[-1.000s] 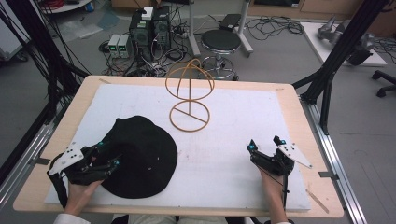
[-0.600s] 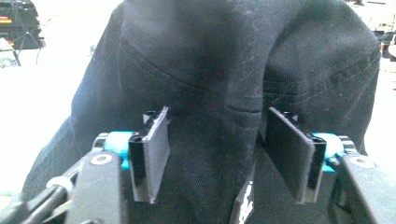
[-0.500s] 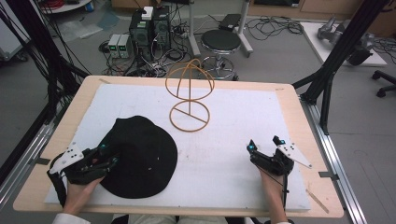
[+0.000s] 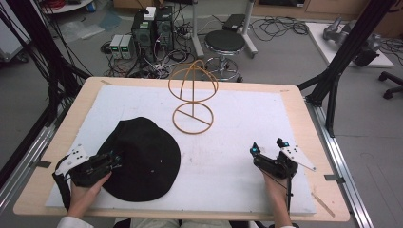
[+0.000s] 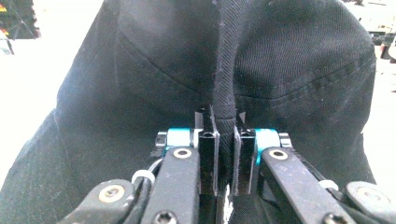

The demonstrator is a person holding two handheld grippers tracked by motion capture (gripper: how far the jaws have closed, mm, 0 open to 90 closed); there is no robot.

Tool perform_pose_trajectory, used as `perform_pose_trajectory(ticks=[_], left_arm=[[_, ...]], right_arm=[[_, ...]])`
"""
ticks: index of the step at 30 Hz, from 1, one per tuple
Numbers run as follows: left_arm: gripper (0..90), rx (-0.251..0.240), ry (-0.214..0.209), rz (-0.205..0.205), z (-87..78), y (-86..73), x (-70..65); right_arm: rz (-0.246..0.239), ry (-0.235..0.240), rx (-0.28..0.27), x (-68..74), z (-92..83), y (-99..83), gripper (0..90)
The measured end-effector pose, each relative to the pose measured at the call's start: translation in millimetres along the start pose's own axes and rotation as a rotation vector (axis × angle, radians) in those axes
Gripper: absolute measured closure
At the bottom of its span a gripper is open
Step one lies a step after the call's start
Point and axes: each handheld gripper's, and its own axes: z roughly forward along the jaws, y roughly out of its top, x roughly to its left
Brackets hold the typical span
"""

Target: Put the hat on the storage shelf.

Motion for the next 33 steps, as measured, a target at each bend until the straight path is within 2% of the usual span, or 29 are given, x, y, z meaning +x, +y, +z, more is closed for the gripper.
perform_pose_trajectory(ticks=[6,11,15,19,33], left_arm=[[86.7,0.000,0.008,0.022,-0.5,0.5,-1.6],[86.7,-0.004,0.005,0.010,0.1,0.0,-0.7],[86.6,-0.003,0.010,0.018,-0.4,0.3,-1.7],[86.6,-0.011,0.025,0.029,-0.4,0.8,-3.6],[86.7,-0.055,0.033,0.050,-5.4,7.0,-5.8]], right_arm=[[0.003,0.001,0.001,0.8,0.1,-0.1,4.1],[-0.005,0.002,0.001,2.1,1.2,-0.2,4.1],[-0.014,0.005,0.001,2.8,1.5,-0.3,4.1],[-0.010,0.004,0.003,2.4,1.0,-0.2,4.1],[-0.012,0.000,-0.008,1.8,-0.2,0.3,4.1]])
